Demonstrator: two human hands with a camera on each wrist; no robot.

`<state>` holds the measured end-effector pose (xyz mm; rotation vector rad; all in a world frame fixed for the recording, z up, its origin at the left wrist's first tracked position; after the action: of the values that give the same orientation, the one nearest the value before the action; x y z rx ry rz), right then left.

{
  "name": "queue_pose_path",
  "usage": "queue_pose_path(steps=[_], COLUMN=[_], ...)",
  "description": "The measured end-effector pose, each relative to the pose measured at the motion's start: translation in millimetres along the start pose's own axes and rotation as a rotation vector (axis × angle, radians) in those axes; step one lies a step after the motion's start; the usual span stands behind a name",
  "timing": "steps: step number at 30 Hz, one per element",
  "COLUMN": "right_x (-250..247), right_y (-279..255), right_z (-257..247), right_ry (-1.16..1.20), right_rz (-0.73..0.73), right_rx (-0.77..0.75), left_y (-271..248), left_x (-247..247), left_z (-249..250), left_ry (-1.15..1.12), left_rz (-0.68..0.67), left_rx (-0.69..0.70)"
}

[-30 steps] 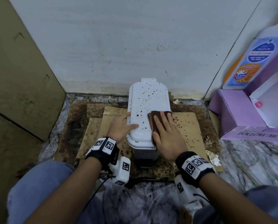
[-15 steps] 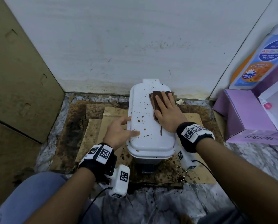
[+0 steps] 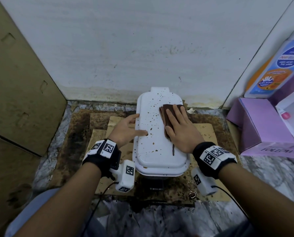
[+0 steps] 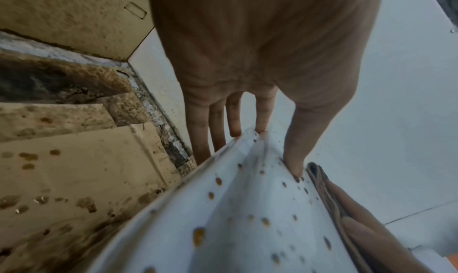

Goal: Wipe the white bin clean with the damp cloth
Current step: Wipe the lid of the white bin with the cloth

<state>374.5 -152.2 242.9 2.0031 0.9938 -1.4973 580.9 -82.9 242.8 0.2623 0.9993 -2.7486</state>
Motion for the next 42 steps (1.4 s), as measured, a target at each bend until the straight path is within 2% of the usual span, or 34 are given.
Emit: queue_pose_path(steps=[6,11,22,25,31,35,38,42], right_x=[-14,-22,-1,-4,-21,-26,-23,-14], right_y=[47,74,-5,4,56,79,72,27], right_z=[30,39,10,14,36,49,46,29], right_ry=[-0.023,-0.022,0.009,-0.019,-0.034,0.070,0.188,0.287], right_rz=[-0.068,-0.058,-0.019,-0.017,-0.048,-0.014,0.043,0.044], right_rx=[0.008,0.023,-0.055,-0.042,0.001,0.016,0.028,0.005], left_y=[12,18,4,2,6,10,10,7], left_x=[-1,-2,3,2,1,1,1,1], left_z=[-5,-8,-8,-7,-9,-11,-13,-13], left_ry=[-0.056,-0.098,-0.134,-0.136,-0.164,-0.169,-0.177,-0.183], left_rz=[0.025,0.039,0.019,0.003,-0.008,0.008,0.022,0.025], left_rx=[-0.007,-0.016,0.019,0.006,0.029,0.040,0.034,0.030])
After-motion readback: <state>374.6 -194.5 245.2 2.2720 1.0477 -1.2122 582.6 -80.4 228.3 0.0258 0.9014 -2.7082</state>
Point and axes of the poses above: each hand's wrist, its own y-axis towards the middle knuckle, its own x-axis out of the palm, z = x × y, the point moved 2 cm from there along y, towards the middle knuckle, and after that the axes turned 15 degrees about -x, right-handed, at the moved point
